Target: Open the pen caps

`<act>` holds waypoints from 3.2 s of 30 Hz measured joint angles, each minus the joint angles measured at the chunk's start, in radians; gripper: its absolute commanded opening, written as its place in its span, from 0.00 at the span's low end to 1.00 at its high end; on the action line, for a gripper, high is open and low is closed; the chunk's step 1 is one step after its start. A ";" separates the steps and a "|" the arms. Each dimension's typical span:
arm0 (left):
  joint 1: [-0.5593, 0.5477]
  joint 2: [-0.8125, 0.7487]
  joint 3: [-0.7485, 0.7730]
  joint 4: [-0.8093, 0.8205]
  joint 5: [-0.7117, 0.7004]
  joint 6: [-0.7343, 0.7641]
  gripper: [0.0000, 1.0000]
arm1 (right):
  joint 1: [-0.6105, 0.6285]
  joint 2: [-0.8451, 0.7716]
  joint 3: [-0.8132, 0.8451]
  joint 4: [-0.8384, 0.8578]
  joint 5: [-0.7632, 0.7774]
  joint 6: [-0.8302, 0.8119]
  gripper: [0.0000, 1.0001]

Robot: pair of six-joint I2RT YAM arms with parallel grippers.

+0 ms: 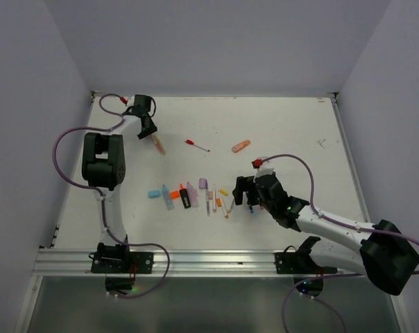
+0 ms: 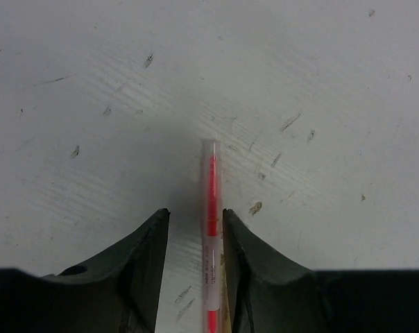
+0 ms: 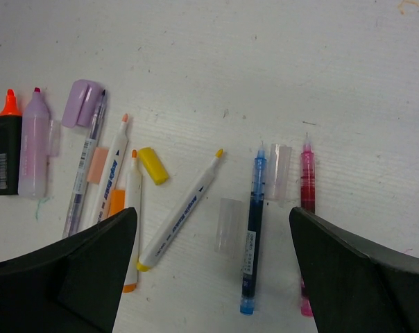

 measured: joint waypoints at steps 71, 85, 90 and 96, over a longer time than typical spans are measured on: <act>-0.354 -1.078 -1.012 0.774 0.483 -0.236 0.52 | 0.053 0.454 0.452 0.288 -0.500 0.045 0.00; -0.379 -0.998 -0.998 0.772 0.502 -0.199 0.39 | 0.053 0.411 0.414 0.253 -0.505 -0.008 0.00; -0.402 -0.998 -0.979 0.772 0.496 -0.182 0.26 | 0.053 0.411 0.414 0.253 -0.505 -0.017 0.00; -0.412 -0.996 -0.978 0.763 0.471 -0.169 0.05 | 0.053 0.411 0.414 0.252 -0.505 -0.024 0.00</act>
